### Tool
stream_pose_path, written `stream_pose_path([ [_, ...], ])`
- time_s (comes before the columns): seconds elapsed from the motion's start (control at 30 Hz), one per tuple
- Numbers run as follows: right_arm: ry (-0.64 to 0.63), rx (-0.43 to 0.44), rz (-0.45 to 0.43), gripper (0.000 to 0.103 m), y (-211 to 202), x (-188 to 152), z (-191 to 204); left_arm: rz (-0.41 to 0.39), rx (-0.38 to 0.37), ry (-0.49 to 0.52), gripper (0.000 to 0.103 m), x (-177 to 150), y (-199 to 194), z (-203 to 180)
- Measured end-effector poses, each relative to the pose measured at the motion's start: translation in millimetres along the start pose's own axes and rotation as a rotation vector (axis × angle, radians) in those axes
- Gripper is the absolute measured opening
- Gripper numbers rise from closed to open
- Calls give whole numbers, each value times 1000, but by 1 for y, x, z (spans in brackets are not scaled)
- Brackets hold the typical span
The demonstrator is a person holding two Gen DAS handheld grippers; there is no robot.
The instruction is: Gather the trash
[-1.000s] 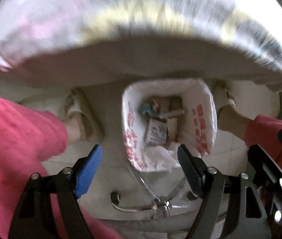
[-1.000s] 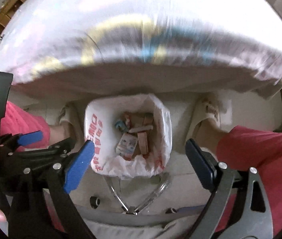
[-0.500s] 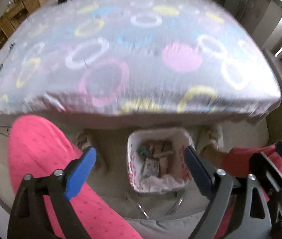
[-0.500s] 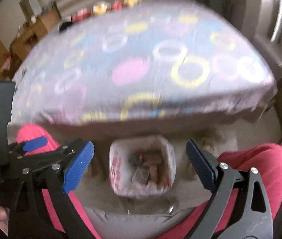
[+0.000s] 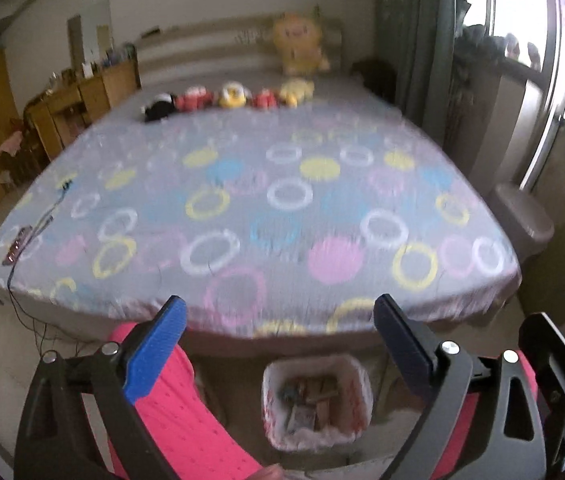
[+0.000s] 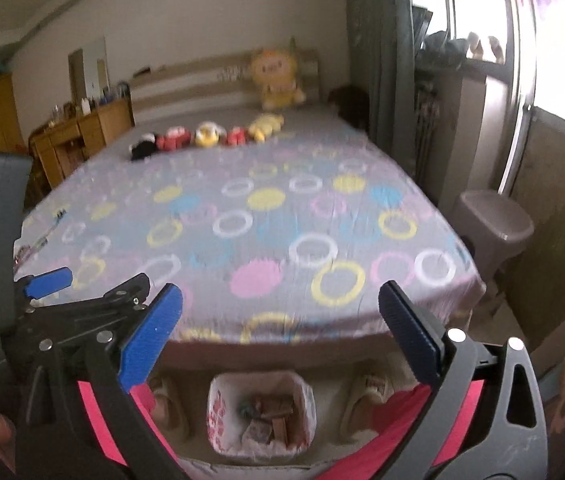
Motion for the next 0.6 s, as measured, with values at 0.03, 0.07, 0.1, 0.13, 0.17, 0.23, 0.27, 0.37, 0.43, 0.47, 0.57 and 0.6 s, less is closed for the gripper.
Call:
stream_pose_path([
  [0.03, -3, -12, -16, 96, -7, 3, 0, -16, -4, 7, 94, 3, -7, -1],
  [0.07, -9, -23, -33, 96, -14, 6, 1, -29, -4, 10, 94, 5, -13, -1],
  [0.1, -17, -32, -46, 96, -19, 8, 2, -49, -6, 11, 94, 7, -20, -2],
  [0.13, -25, -47, -61, 96, -27, 11, 2, -66, -3, 13, 94, 8, -25, -2],
  [0.17, -30, -56, -69, 96, -32, 13, 3, -77, 5, 12, 95, 9, -29, -2],
  [0.23, -44, -79, -84, 96, -40, 15, 5, -101, 31, 11, 95, 11, -38, -3],
  [0.27, -46, -82, -88, 96, -42, 15, 4, -107, 35, 11, 95, 11, -41, -3],
  [0.37, -39, -72, -100, 96, -47, 16, 3, -121, 37, 12, 95, 13, -50, -3],
  [0.43, -34, -71, -96, 96, -48, 17, 2, -109, 43, 14, 95, 14, -51, -4],
  [0.47, -34, -72, -96, 96, -47, 17, 2, -101, 43, 15, 95, 14, -50, -3],
  [0.57, -33, -73, -95, 96, -48, 17, 3, -99, 50, 11, 95, 13, -53, -3],
  [0.6, -32, -73, -93, 96, -48, 17, 3, -98, 52, 11, 95, 13, -53, -3],
])
Point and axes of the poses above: each gripper's, at about its wrist camera, not at the fingertips, and y roughly the way its jaws point, z to its left, x to its top, the point moved 1 cm from there along y, roughly the way its jaws point, and after that the axes turned 15 degrees about -y, right-handed, at the moved point
